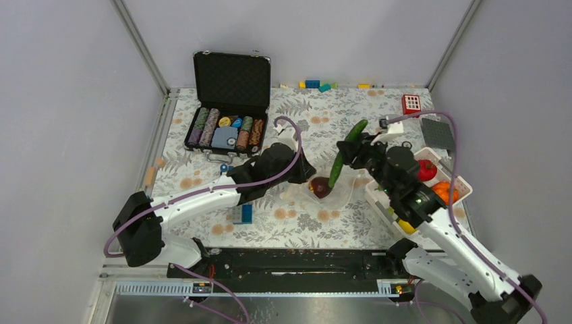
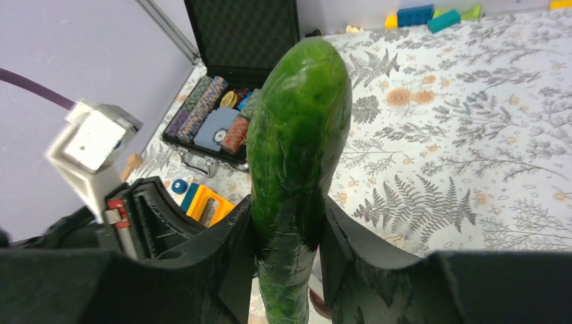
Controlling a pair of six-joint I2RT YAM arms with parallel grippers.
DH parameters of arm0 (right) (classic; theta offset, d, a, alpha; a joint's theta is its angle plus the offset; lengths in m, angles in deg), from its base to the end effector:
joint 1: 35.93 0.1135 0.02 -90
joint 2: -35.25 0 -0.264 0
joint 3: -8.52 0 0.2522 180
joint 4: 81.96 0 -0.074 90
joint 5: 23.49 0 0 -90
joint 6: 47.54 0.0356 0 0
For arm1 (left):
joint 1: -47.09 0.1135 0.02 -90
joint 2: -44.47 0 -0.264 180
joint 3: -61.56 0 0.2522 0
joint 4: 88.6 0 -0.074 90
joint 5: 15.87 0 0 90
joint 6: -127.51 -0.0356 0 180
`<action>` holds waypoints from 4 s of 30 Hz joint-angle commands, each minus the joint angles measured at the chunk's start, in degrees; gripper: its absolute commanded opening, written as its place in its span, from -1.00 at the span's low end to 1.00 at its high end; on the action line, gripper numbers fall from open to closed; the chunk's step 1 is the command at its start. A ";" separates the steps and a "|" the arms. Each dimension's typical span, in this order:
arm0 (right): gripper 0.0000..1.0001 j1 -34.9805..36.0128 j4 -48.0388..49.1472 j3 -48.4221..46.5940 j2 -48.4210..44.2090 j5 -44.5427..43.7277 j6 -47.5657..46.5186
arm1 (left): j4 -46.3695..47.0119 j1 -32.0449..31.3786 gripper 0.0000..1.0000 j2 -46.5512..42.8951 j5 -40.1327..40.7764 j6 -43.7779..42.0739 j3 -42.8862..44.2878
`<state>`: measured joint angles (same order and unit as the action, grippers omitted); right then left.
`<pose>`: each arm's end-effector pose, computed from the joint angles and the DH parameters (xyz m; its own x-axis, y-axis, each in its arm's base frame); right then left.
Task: Place the food in the zip-top bag and seal the zipper
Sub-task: Place the fake vegetable in the zipper food storage bag.
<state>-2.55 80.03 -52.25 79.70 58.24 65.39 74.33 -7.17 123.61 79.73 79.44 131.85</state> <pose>0.1554 0.0963 0.3660 -0.1880 0.3378 -0.9222 -0.3813 0.8402 0.3855 0.1885 -0.2560 0.2861 -0.6955 -0.1721 -0.6976 0.3922 0.7226 -0.5693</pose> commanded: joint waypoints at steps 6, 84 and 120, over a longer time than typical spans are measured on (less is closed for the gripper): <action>-0.73 13.90 26.58 11.16 7.29 -22.14 1.62 | -0.45 0.28 -1.00 -0.54 0.94 7.01 1.06; 0.64 29.20 12.61 16.09 7.02 -7.48 -31.69 | 4.52 0.51 -1.00 -9.35 -1.60 4.56 -6.01; -1.00 29.23 19.21 15.56 19.25 -1.80 -35.60 | -6.76 0.50 -1.00 -14.46 -0.81 3.74 -4.60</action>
<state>26.48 104.22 -36.99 98.58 58.94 29.40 69.10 -6.47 112.90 78.42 85.74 125.71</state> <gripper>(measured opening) 0.383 0.007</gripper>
